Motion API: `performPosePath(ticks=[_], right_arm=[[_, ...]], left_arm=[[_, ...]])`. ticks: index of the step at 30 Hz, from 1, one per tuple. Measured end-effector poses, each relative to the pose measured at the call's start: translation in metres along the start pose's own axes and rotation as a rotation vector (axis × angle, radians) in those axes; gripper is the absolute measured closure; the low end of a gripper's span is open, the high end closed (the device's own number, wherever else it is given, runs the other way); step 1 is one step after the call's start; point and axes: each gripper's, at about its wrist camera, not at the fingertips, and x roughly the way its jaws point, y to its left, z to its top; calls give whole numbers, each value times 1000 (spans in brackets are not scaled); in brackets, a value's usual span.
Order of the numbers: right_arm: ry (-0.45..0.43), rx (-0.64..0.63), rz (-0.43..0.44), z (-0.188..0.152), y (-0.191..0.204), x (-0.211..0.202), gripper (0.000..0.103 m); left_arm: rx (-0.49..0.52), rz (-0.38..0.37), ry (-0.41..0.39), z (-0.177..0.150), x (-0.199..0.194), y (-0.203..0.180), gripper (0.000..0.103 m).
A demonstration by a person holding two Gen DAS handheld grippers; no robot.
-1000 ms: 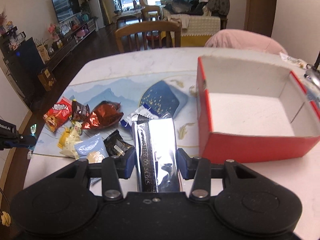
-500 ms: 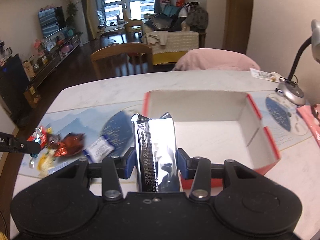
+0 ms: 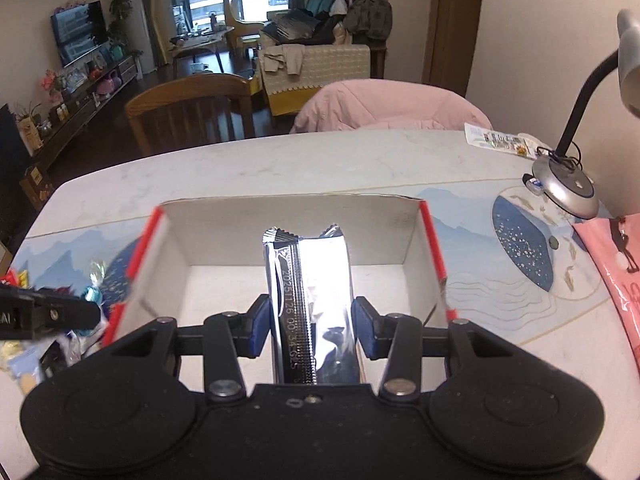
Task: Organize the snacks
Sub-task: 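Carry the blue candy and silver foil bar over the red box with both grippers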
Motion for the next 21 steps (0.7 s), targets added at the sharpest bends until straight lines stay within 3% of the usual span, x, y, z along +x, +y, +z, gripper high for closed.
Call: performPosePath(ticks=[9, 21], right_arm=[[101, -37, 6, -5, -23, 49, 60], [166, -86, 41, -33, -30, 57, 60]], left_arm=[[48, 59, 90, 15, 64, -29, 90], [90, 71, 191, -13, 105, -38, 90]])
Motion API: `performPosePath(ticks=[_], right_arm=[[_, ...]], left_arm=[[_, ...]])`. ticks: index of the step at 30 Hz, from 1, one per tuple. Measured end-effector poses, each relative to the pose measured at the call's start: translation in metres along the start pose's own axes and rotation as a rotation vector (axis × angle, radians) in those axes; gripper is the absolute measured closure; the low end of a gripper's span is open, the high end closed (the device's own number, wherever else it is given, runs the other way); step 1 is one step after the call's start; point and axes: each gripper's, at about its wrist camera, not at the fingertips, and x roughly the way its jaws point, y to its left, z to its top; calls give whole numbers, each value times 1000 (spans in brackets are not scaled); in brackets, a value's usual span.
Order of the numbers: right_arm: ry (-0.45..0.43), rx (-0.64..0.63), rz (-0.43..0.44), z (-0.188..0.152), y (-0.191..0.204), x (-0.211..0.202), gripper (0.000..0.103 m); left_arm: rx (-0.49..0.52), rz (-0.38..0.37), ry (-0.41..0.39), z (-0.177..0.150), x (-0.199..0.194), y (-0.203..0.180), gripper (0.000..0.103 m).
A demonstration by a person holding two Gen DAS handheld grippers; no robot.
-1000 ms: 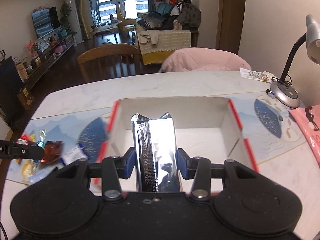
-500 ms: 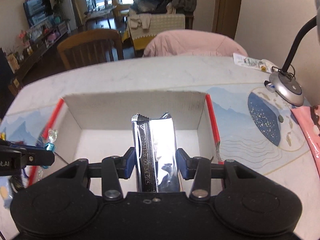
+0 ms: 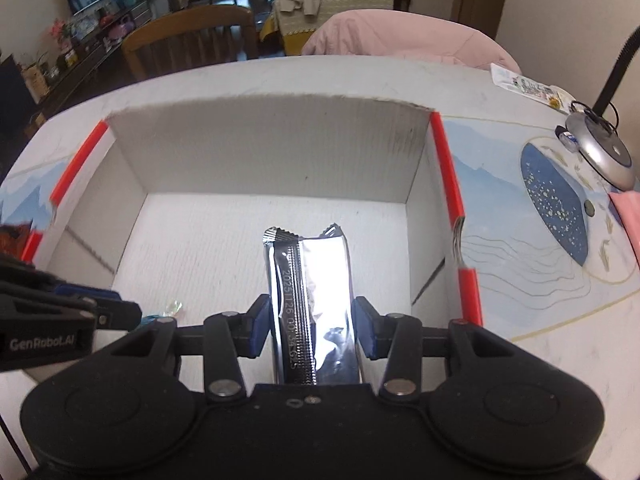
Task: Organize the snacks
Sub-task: 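Open both grippers to drop the candy and foil bar into the box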
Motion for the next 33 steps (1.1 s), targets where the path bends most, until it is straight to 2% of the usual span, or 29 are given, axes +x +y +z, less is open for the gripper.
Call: performPosePath(ticks=[6, 13, 23, 29, 33], right_arm=[[18, -46, -14, -6, 2, 1, 60], [36, -45, 0, -6, 0, 8, 58], [-75, -64, 57, -4, 7, -42, 40], [-125, -53, 90, -6, 16, -73, 38], [-160, -43, 106, -9, 29, -91, 29]], left_arm=[[26, 29, 19, -8, 7, -7, 90], [26, 33, -14, -11, -4, -12, 91], [7, 17, -115, -27, -48, -5, 90], [-16, -5, -174, -40, -76, 9, 90], [-20, -14, -216, -51, -95, 20, 85]])
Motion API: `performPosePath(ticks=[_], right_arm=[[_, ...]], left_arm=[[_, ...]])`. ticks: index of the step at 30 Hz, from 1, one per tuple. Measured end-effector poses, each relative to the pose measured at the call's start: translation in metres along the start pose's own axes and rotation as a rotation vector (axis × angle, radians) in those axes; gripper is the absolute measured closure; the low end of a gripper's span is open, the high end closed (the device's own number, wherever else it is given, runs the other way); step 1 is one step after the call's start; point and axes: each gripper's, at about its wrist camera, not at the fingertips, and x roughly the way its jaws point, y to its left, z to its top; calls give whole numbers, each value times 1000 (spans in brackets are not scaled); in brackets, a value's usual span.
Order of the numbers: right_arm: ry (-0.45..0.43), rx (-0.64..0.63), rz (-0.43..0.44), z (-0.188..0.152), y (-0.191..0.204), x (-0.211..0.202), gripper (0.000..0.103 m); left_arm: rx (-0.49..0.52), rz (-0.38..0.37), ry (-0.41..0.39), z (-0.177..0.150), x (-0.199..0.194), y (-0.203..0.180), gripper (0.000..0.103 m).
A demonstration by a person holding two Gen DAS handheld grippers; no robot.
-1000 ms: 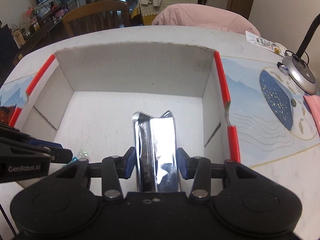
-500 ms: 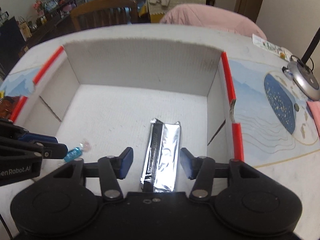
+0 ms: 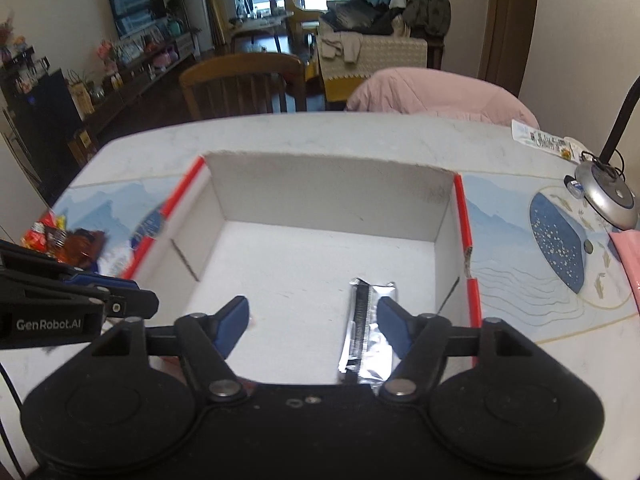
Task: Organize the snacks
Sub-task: 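Open both grippers to drop the candy and foil bar into the box, then move both grippers back over the snack pile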
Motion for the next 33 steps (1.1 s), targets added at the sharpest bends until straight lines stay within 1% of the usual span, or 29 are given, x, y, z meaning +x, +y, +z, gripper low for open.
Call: performPosePath(ticks=[4, 9, 11, 12, 13, 15, 16, 19, 22, 25, 28, 30, 33], right_arm=[[-29, 0, 10, -1, 21, -15, 24], [-55, -2, 21, -1, 53, -27, 19], [-65, -4, 29, -1, 66, -29, 15], [-71, -6, 30, -1, 73, -30, 14], [-78, -7, 34, -2, 80, -32, 13], [-84, -9, 44, -3, 95, -33, 12], [-86, -9, 48, -3, 101, -34, 11], [-97, -14, 59, -3, 121, -35, 8], [-107, -14, 62, -5, 138, -34, 0], [-114, -18, 78, -6, 155, -32, 0], [-120, -23, 91, -8, 170, -28, 0], [-115, -35, 104, -10, 181, -23, 0], [-99, -78, 118, -13, 199, -13, 0]], left_arm=[[-6, -11, -38, -9, -20, 17, 75], [-14, -34, -53, -20, -40, 43, 75], [-16, -30, -62, -25, -48, 56, 73], [-21, -27, -66, -28, -51, 62, 68], [-27, -26, -74, -30, -56, 70, 56], [-41, -25, -102, -35, -65, 86, 42], [-43, -19, -114, -37, -69, 93, 40], [-48, -15, -128, -43, -79, 114, 40], [-61, -11, -138, -50, -87, 136, 39], [-68, 0, -154, -58, -94, 155, 33], [-100, 33, -185, -64, -101, 179, 30], [-120, 41, -192, -69, -105, 198, 29], [-135, 75, -189, -75, -106, 225, 29]])
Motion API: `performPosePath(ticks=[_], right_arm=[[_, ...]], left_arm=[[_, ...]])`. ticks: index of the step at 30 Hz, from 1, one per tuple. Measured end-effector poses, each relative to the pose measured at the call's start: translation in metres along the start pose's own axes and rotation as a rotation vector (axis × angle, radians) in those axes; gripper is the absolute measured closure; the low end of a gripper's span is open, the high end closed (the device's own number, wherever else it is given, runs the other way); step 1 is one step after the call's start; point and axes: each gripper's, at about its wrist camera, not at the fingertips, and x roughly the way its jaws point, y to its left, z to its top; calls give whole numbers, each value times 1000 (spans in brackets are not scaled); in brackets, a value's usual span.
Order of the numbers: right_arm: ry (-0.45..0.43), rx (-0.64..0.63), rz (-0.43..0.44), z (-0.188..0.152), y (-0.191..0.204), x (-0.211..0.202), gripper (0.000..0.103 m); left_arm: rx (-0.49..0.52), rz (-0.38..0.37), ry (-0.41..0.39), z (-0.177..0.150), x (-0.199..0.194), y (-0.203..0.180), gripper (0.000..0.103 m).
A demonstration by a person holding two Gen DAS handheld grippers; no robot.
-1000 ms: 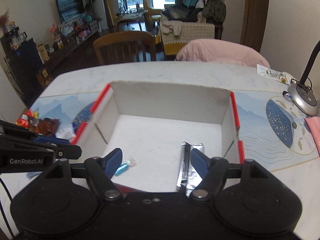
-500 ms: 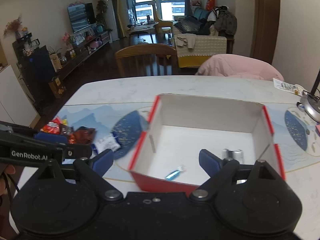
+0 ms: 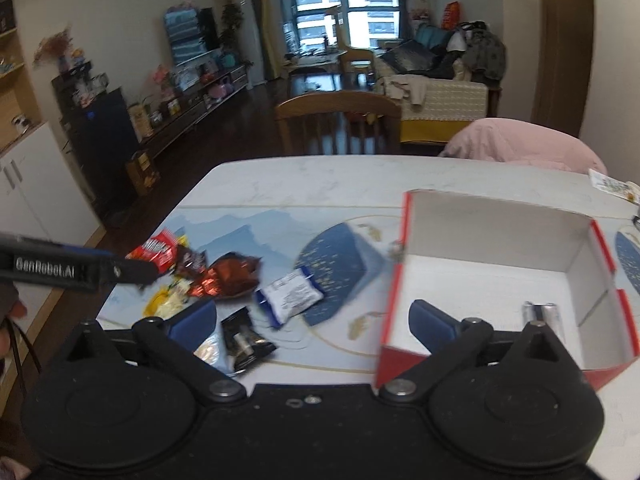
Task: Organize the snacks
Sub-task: 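Move both grippers back over the snack pile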
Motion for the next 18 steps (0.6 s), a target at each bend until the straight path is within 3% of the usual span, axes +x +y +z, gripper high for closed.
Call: performPosePath(ticks=[10, 18], right_arm=[[97, -142, 40, -13, 41, 52, 0], [187, -195, 31, -15, 40, 102, 4]], left_arm=[[-65, 94, 59, -8, 24, 82, 29], [-17, 90, 116, -2, 64, 99, 29]])
